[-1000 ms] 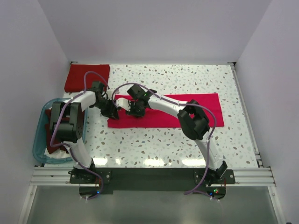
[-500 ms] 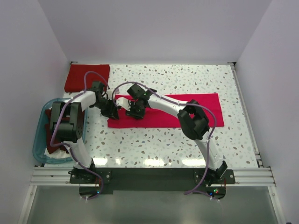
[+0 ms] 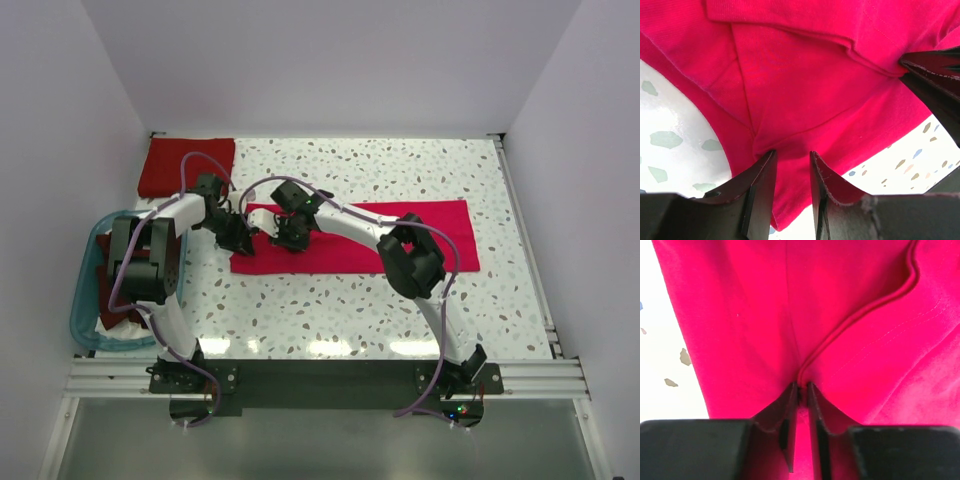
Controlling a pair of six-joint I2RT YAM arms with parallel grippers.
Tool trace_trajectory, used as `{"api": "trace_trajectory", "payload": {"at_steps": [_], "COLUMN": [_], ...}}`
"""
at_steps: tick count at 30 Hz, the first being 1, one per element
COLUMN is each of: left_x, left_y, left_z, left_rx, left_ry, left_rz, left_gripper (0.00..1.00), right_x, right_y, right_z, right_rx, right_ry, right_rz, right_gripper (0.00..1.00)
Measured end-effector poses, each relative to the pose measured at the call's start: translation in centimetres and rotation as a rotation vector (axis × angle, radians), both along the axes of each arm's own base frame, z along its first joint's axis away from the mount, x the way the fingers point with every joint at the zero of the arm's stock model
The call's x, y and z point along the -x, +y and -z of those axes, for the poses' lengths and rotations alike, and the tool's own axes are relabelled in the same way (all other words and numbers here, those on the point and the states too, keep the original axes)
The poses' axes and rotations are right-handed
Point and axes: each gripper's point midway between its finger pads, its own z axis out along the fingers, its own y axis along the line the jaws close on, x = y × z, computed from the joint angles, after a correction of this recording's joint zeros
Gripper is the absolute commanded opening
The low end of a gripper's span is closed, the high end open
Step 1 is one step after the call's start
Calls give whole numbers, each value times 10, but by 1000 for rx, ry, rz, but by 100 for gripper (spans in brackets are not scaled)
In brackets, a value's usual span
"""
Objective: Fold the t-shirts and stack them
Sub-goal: Fold the tshirt
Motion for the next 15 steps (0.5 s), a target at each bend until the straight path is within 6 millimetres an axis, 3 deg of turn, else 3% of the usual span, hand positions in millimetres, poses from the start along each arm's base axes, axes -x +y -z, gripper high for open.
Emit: {"api": "trace_trajectory", "payload": {"at_steps": [8, 15], "left_x": [0, -1], "left_y": [0, 3], "left_z": [0, 2], "left_rx": [-1, -18], "left_ry": [-1, -3], "left_rz": [2, 0], "left_gripper": [36, 27], "right_x": [-5, -8], "right_y": [-2, -5], "right_z": [-1, -1], "right_rx": [14, 25], "right_ry": [-32, -57], "right_rz": [-17, -58], "right_gripper": [1, 0]}}
